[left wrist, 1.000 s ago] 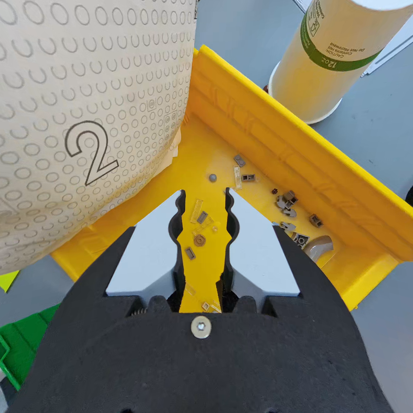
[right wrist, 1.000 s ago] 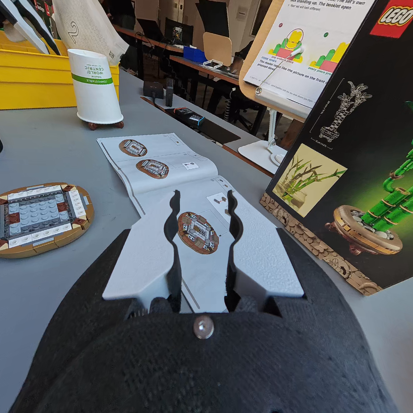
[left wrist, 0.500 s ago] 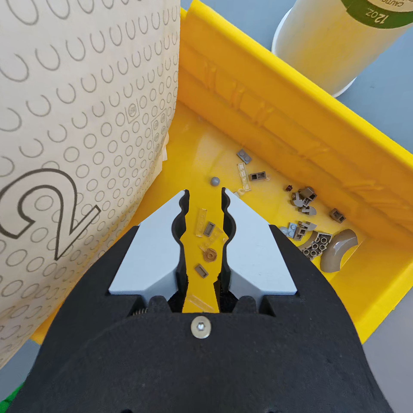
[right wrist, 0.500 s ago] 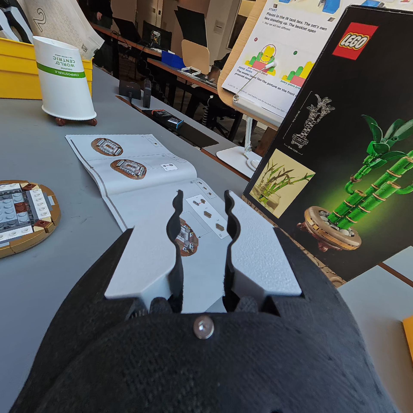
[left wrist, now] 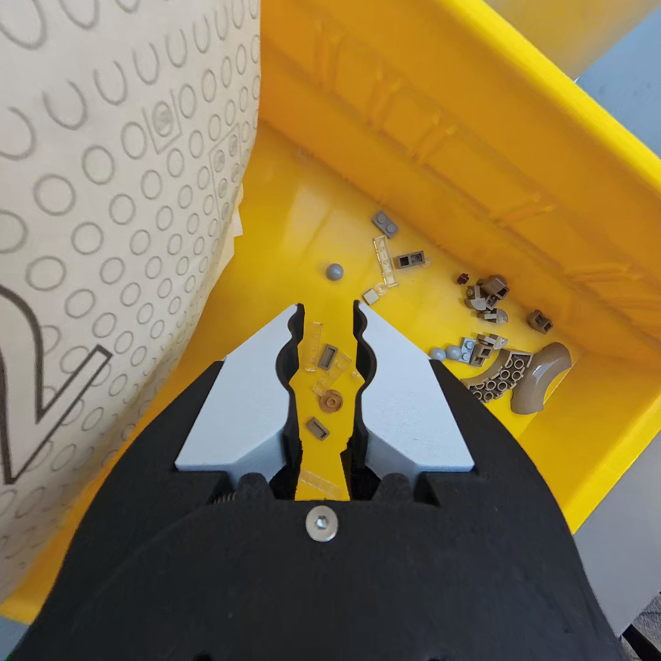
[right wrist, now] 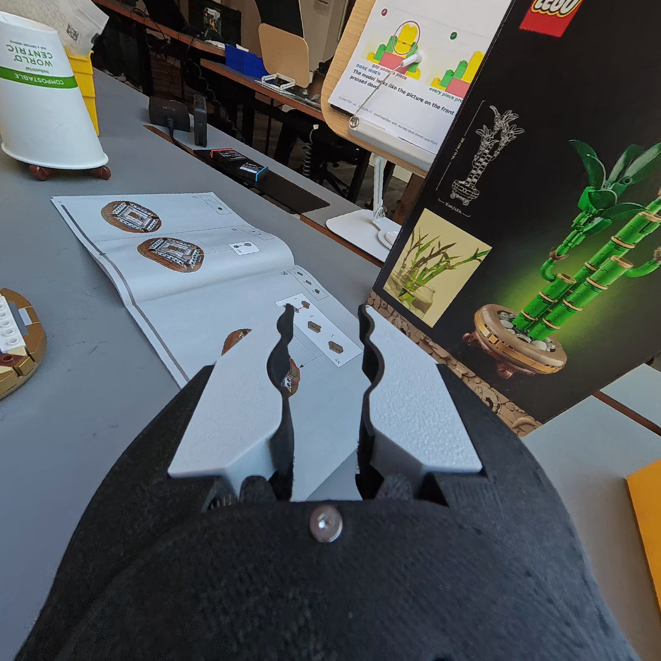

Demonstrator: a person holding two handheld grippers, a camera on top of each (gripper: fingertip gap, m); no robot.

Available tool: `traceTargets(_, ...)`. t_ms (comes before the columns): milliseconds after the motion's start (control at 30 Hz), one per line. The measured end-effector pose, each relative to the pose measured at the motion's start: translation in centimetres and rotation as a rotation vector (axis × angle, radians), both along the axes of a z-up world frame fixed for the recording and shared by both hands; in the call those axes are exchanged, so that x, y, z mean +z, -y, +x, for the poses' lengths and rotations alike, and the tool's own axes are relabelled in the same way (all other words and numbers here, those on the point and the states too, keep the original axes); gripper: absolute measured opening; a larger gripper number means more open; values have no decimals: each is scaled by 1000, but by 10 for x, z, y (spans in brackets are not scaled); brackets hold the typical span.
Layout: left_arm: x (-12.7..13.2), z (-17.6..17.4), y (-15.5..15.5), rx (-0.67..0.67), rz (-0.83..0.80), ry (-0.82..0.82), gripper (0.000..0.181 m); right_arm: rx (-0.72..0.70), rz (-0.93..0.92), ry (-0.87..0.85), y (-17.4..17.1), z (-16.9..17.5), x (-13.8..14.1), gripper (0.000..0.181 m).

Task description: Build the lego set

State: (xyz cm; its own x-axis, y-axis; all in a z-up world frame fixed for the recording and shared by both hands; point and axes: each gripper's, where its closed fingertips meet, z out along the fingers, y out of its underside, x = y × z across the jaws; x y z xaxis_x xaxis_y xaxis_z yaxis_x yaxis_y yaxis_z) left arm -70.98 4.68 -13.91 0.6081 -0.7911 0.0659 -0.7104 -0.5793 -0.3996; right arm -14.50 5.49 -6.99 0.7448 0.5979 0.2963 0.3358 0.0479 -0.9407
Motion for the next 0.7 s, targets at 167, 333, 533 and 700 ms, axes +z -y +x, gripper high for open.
traceTargets(167,-1,-10,0,9,14,-100,25,-2,0,39,0,-2,-5,35)
traceTargets(333,-9,-26,4,12,-3,-233,24,-3,1,62,0,-4,-7,35)
traceTargets(533,-17,-29,11,5,-58,-271,21,0,-5,74,0,-5,-9,35)
traceTargets(700,-17,-26,14,14,-94,-254,13,14,-21,86,1,-7,-13,35)
